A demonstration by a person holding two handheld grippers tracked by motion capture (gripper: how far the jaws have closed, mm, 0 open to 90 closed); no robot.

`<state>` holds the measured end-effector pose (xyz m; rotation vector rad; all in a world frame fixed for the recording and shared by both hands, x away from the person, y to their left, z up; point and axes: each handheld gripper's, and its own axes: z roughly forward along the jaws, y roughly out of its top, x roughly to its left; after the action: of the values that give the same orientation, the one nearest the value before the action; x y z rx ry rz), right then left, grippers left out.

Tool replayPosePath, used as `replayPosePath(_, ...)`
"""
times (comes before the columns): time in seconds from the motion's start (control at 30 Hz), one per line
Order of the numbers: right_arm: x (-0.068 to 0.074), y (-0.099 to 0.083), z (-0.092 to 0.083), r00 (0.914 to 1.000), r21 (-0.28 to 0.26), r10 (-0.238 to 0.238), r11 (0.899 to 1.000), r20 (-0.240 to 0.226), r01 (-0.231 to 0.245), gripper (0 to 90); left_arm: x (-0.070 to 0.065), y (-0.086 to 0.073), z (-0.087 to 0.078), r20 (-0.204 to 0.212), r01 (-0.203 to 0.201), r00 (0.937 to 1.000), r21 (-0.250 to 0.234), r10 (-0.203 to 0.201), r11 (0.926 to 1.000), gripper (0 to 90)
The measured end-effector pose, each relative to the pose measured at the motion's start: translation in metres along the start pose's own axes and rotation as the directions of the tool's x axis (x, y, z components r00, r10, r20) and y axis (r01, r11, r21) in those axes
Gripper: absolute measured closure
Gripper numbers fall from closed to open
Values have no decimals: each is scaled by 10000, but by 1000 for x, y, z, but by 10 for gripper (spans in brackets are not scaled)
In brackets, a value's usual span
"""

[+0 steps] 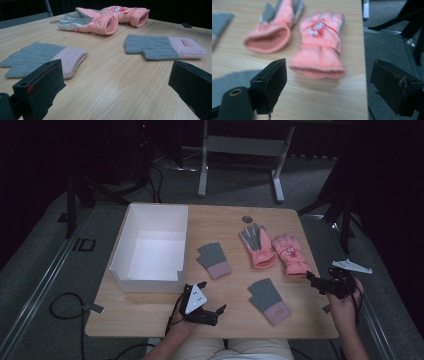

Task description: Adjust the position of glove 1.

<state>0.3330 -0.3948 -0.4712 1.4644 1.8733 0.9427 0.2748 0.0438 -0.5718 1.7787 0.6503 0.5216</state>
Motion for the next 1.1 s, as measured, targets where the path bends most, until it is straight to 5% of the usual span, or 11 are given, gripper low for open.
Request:
replayPosePath(0.37, 29, 38, -6, 9968, -360, -510, 9982, -613, 489, 106, 0, 0, 0, 6, -32, 10000, 8, 32, 10000, 0)
replayPosePath(0.63, 58, 57, 2, 9842, -517, -1225, 9918, -1281, 1167, 129, 1, 0, 0, -1, -50, 10000, 4, 50, 10000, 0)
replayPosePath(0.83, 83, 69, 15, 9632, -568, -1754, 9843, -2036, 1672, 186, 1, 0, 0, 29, -37, 10000, -8, 37, 10000, 0)
replayPosePath(1.1, 119, 80, 40, 9209, -496, -2484, 9683, -3003, 2450, 251, 1, 0, 0, 63, 10, 10000, -30, -9, 10000, 0)
